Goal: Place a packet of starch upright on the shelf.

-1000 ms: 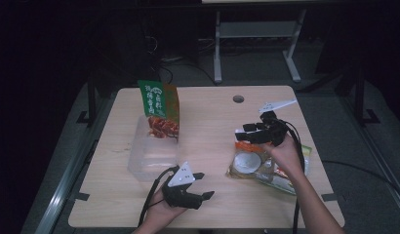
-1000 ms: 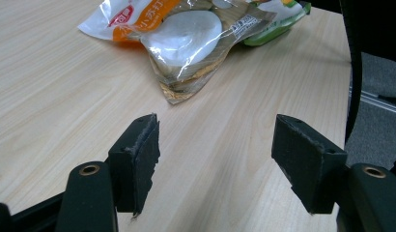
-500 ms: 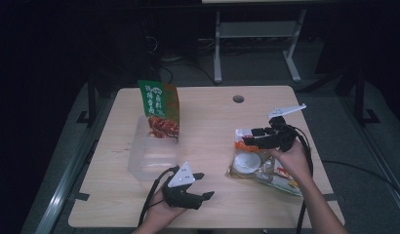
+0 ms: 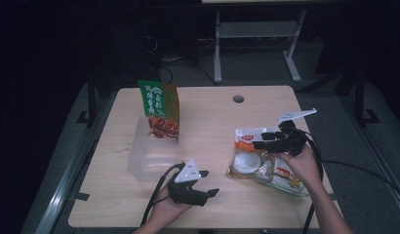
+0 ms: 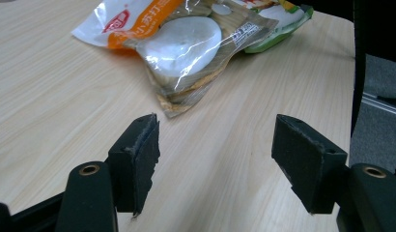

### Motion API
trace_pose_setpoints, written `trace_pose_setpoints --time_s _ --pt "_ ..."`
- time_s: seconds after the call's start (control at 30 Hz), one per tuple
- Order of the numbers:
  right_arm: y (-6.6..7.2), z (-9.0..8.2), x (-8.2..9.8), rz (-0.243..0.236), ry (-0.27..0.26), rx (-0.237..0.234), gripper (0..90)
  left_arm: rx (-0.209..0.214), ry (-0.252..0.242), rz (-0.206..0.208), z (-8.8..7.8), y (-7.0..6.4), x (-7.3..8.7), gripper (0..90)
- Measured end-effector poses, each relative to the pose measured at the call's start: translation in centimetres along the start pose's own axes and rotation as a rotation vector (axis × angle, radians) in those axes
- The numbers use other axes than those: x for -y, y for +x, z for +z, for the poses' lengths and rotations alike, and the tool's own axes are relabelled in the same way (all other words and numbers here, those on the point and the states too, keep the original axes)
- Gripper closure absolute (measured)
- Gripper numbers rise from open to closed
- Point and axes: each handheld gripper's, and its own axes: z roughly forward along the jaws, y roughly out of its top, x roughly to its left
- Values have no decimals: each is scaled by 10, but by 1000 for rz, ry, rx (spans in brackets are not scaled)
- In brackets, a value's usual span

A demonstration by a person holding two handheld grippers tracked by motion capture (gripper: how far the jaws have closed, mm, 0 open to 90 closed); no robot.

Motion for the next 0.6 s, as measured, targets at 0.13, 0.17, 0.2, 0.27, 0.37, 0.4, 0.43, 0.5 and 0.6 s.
trace_pose_setpoints --time_s 0.13,0.17,0.2,0.27,0.37,0.4,0.43,0.5,0.6 --pt "-8 -7 7 31 10 14 372 2 11 11 12 -1 -7 340" --pt "-9 -8 9 37 14 18 371 1 13 13 16 -1 -10 345" --pt "-12 -10 11 41 20 25 370 -2 15 13 20 -1 -11 350" --pt "-15 -12 14 52 26 36 370 -2 13 10 27 -1 -15 366" --pt "-21 -15 19 74 36 46 367 -14 21 10 37 1 -20 391" --pt "-23 -16 20 78 41 51 367 -18 15 3 41 1 -22 396" --pt "-25 -17 22 85 44 54 367 -21 11 1 44 2 -23 403" --pt "-29 -18 24 94 46 60 366 -23 19 -11 51 5 -26 418" --pt "-35 -17 27 104 53 68 364 -34 36 -21 65 12 -29 444"
